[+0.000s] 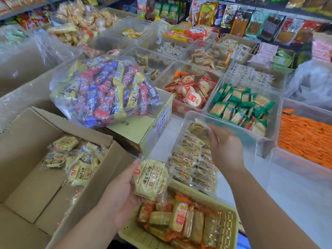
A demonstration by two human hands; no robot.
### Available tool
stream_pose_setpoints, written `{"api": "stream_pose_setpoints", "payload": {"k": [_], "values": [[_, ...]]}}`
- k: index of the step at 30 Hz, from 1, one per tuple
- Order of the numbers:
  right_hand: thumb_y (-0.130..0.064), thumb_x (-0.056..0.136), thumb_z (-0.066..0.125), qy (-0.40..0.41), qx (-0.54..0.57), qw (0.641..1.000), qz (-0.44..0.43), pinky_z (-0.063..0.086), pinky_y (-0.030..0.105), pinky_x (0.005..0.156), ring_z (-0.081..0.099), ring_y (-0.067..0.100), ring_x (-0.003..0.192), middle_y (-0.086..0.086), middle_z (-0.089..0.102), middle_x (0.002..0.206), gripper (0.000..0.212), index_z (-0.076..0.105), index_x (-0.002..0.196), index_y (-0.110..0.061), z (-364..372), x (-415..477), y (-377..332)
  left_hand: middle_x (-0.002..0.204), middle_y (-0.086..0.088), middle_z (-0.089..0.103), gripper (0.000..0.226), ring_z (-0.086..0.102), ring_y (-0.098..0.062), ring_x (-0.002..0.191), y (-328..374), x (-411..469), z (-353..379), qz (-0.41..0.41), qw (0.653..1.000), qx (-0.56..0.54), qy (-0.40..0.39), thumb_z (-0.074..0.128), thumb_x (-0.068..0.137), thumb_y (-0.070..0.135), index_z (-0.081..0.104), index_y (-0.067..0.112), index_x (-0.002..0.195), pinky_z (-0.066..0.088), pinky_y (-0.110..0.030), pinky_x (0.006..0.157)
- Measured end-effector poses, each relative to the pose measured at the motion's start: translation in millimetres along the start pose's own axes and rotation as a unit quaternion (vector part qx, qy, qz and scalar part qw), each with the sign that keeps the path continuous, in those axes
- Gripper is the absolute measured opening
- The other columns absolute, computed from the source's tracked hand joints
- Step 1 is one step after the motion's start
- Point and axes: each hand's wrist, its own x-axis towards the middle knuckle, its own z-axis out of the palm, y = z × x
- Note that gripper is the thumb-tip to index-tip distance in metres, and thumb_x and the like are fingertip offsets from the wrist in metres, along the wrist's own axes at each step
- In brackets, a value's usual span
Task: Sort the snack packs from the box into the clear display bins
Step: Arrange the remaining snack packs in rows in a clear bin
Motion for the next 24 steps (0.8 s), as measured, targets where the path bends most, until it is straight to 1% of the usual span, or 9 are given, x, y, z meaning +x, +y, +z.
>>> {"api": "stream_pose_setpoints", "payload": {"k": [3, 5, 7, 9, 12, 15, 18, 20, 24], "values": [[-0.023, 0.104, 0.055, -0.097, -0.024, 0.995, 0.013, 0.044, 0.031, 0.073, 0.064, 0.029, 0.095, 0.006, 0.073, 0.1, 0.024, 0.076, 0.11, -0.016, 32, 8, 13, 0.115, -0.011, 0.077, 0.048, 0.077, -0.022, 0.084, 2, 3, -4, 0.003, 1.0, 0.002, 0.022, 0.067, 0.079, 0.053, 0.08, 0.018, 0.111, 0.053, -0.039, 0.071], [-0.027, 0.103, 0.056, -0.172, -0.03, 0.984, 0.032, 0.048, 0.031, 0.082, 0.064, 0.027, 0.101, 0.006, 0.07, 0.113, 0.026, 0.074, 0.119, -0.018, 53, 4, 20, 0.117, -0.013, 0.076, 0.051, 0.077, -0.024, 0.088, 3, 4, -6, 0.0, 1.0, -0.001, 0.028, 0.066, 0.081, 0.051, 0.076, 0.016, 0.117, 0.053, -0.042, 0.077], [-0.032, 0.102, 0.057, -0.233, -0.017, 0.97, 0.069, 0.053, 0.036, 0.091, 0.064, 0.023, 0.106, 0.006, 0.063, 0.129, 0.032, 0.067, 0.131, -0.021, 65, 0, 26, 0.119, -0.014, 0.076, 0.053, 0.077, -0.027, 0.092, 3, 5, -8, -0.004, 1.0, -0.004, 0.027, 0.065, 0.083, 0.05, 0.074, 0.014, 0.121, 0.053, -0.044, 0.082], [-0.037, 0.101, 0.057, -0.266, 0.015, 0.958, 0.109, 0.055, 0.039, 0.091, 0.065, 0.02, 0.103, 0.004, 0.058, 0.135, 0.035, 0.061, 0.133, -0.026, 71, -4, 29, 0.118, -0.014, 0.076, 0.053, 0.077, -0.027, 0.093, 2, 5, -10, -0.006, 1.0, -0.006, 0.03, 0.065, 0.083, 0.05, 0.073, 0.014, 0.122, 0.052, -0.045, 0.083], [-0.04, 0.101, 0.054, -0.285, 0.044, 0.949, 0.131, 0.054, 0.042, 0.093, 0.064, 0.02, 0.106, 0.004, 0.055, 0.139, 0.035, 0.055, 0.135, -0.029, 73, -6, 32, 0.116, -0.014, 0.077, 0.048, 0.077, -0.026, 0.089, 2, 5, -12, -0.008, 0.999, -0.008, 0.033, 0.063, 0.086, 0.047, 0.073, 0.015, 0.121, 0.053, -0.042, 0.079], [-0.043, 0.103, 0.05, -0.291, 0.035, 0.947, 0.13, 0.051, 0.041, 0.097, 0.062, 0.022, 0.114, 0.003, 0.058, 0.138, 0.038, 0.053, 0.139, -0.03, 74, -5, 30, 0.113, -0.014, 0.077, 0.042, 0.077, -0.023, 0.082, 1, 6, -13, -0.021, 0.999, -0.013, 0.035, 0.058, 0.096, 0.043, 0.073, 0.013, 0.12, 0.055, -0.037, 0.066], [-0.044, 0.104, 0.047, -0.289, 0.017, 0.949, 0.125, 0.05, 0.039, 0.096, 0.061, 0.024, 0.117, 0.004, 0.06, 0.138, 0.04, 0.052, 0.141, -0.029, 77, -2, 26, 0.11, -0.015, 0.078, 0.04, 0.077, -0.022, 0.076, 0, 6, -14, -0.029, 0.999, -0.022, 0.04, 0.058, 0.098, 0.041, 0.073, 0.011, 0.12, 0.055, -0.034, 0.055], [-0.045, 0.104, 0.044, -0.299, 0.001, 0.946, 0.124, 0.05, 0.038, 0.092, 0.062, 0.025, 0.117, 0.004, 0.058, 0.141, 0.042, 0.049, 0.143, -0.03, 80, -5, 24, 0.108, -0.014, 0.078, 0.038, 0.077, -0.022, 0.075, 0, 6, -15, -0.028, 0.999, -0.02, 0.04, 0.058, 0.098, 0.04, 0.073, 0.012, 0.119, 0.055, -0.034, 0.054], [-0.046, 0.105, 0.04, -0.303, -0.016, 0.945, 0.121, 0.047, 0.045, 0.101, 0.056, 0.027, 0.126, 0.003, 0.052, 0.148, 0.045, 0.043, 0.147, -0.03, 84, -13, 28, 0.108, -0.014, 0.078, 0.037, 0.076, -0.021, 0.075, 2, 4, -15, -0.017, 0.999, -0.01, 0.037, 0.059, 0.098, 0.04, 0.073, 0.013, 0.119, 0.053, -0.036, 0.062]]}}
